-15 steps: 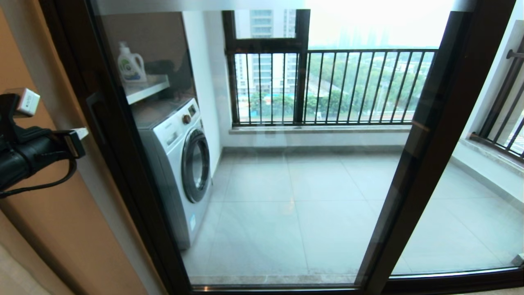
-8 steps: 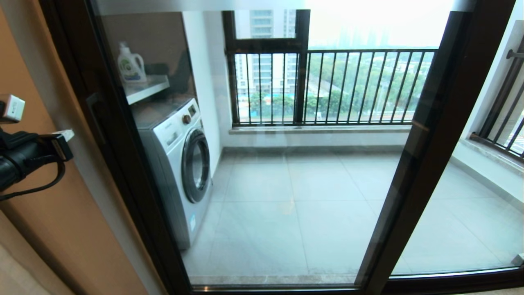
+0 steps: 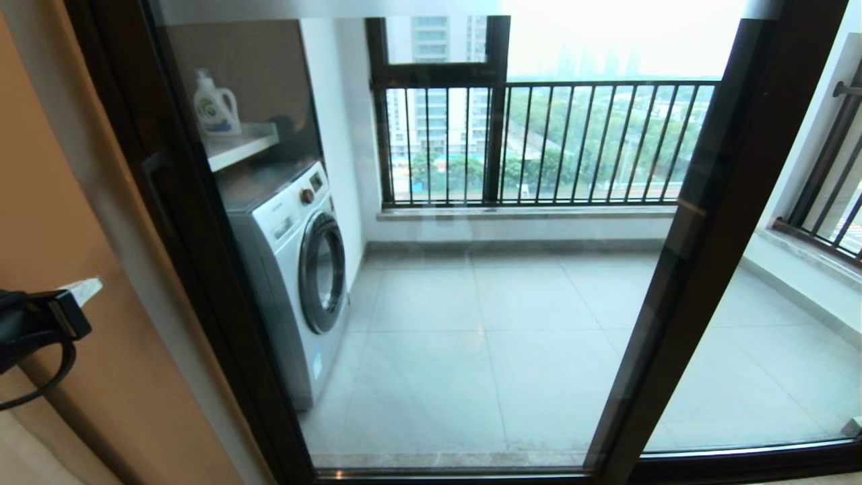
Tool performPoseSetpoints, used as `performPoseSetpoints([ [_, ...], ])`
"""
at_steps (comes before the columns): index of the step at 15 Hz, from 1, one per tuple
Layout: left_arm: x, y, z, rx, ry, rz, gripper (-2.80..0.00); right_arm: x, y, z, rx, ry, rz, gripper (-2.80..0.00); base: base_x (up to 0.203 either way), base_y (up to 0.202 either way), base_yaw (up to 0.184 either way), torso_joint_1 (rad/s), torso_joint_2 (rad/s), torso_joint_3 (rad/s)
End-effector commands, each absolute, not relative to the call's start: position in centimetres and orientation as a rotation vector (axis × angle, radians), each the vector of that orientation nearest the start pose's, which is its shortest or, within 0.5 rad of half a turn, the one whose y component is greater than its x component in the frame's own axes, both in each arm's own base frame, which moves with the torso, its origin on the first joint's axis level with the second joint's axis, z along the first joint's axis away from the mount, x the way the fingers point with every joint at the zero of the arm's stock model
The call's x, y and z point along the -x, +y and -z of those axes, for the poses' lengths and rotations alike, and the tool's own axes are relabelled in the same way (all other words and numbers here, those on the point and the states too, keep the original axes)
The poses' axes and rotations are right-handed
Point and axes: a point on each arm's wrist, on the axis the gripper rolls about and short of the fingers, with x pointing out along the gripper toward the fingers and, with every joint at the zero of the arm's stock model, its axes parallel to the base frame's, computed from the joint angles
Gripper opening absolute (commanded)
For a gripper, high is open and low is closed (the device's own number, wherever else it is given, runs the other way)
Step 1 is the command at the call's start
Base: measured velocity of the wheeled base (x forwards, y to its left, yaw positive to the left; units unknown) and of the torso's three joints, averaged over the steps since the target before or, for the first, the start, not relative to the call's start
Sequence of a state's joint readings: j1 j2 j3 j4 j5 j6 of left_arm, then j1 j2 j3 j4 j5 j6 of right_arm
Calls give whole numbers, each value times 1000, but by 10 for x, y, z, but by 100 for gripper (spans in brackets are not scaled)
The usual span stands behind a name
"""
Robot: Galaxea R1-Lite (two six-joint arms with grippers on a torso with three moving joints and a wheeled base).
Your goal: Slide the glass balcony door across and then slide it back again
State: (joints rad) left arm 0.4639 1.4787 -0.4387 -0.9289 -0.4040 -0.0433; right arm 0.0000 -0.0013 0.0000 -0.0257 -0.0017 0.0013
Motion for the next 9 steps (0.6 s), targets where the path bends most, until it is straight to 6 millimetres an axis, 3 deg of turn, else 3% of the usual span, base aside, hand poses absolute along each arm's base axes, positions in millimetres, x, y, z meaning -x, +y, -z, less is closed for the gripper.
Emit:
performPoseSetpoints([
  [1, -156, 74, -177, 94, 47, -59, -280, 22, 0, -75, -2, -15, 2, -280, 0, 0, 0, 0, 0, 0],
  [6, -74, 28, -170, 93, -74, 20, -280, 22, 0, -75, -2, -15, 2, -280, 0, 0, 0, 0, 0, 0],
  [9, -30, 1, -168, 164, -29, 130, -280, 22, 0, -75, -2, -15, 2, -280, 0, 0, 0, 0, 0, 0],
])
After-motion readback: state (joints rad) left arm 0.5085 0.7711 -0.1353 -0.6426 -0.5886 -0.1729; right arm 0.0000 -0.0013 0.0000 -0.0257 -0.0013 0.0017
